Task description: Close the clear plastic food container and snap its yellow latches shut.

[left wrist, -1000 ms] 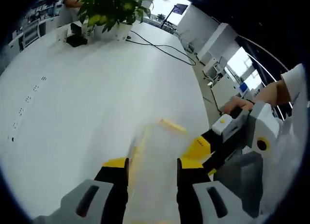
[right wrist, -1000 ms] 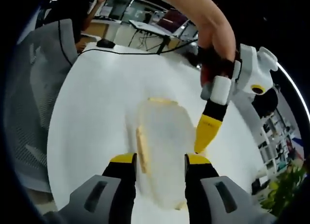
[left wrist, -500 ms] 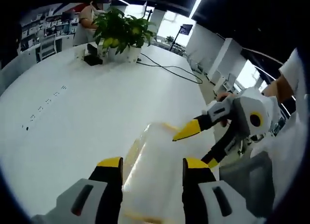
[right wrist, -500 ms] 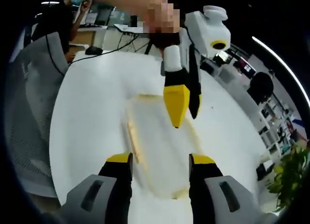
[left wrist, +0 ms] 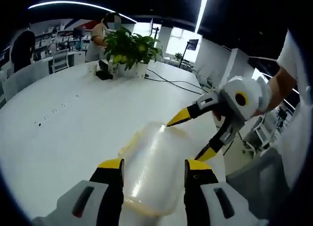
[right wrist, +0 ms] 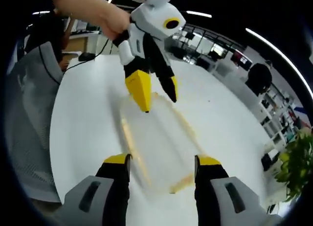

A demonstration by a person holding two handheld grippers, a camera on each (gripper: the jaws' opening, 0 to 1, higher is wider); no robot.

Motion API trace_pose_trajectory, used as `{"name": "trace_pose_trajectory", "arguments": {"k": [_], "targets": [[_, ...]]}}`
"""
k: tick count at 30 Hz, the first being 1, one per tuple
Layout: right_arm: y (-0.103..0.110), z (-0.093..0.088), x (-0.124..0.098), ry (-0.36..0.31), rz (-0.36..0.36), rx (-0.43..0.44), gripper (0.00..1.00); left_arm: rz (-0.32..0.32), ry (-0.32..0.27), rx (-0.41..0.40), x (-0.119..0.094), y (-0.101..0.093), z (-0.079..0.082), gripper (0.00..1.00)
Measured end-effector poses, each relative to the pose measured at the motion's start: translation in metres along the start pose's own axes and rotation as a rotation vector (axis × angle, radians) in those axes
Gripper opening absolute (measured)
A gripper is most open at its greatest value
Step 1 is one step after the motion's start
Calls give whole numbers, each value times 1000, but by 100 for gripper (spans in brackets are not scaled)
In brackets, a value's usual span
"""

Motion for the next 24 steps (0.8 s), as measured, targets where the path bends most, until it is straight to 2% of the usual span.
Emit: {"name": "trace_pose_trajectory", "arguments": {"k": [6, 9, 13, 24], "targets": [[-4, -9, -2, -1, -11, 94, 56, 41, -47, 1, -9, -8, -11, 46], [-5, -13, -3, -1, -13, 133, 58, 83, -103, -7, -15, -7, -14, 48], [-5, -17, -3, 0, -16, 182, 60, 122, -111, 22, -21, -5, -23, 51], [-5, -17, -3, -16, -36, 193, 61, 181, -157, 18, -27, -15, -45, 56]]}}
Point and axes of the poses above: the point that each gripper's makers call its tool centre point, and the gripper's own axes: x roughly forward along the fingers, y roughly to its left, z roughly out of its top, the point moved 9 cm from there along -x, roughly backward along the fingers, and after that the axes turned 3 degrees about -y, right-handed, at the moved point
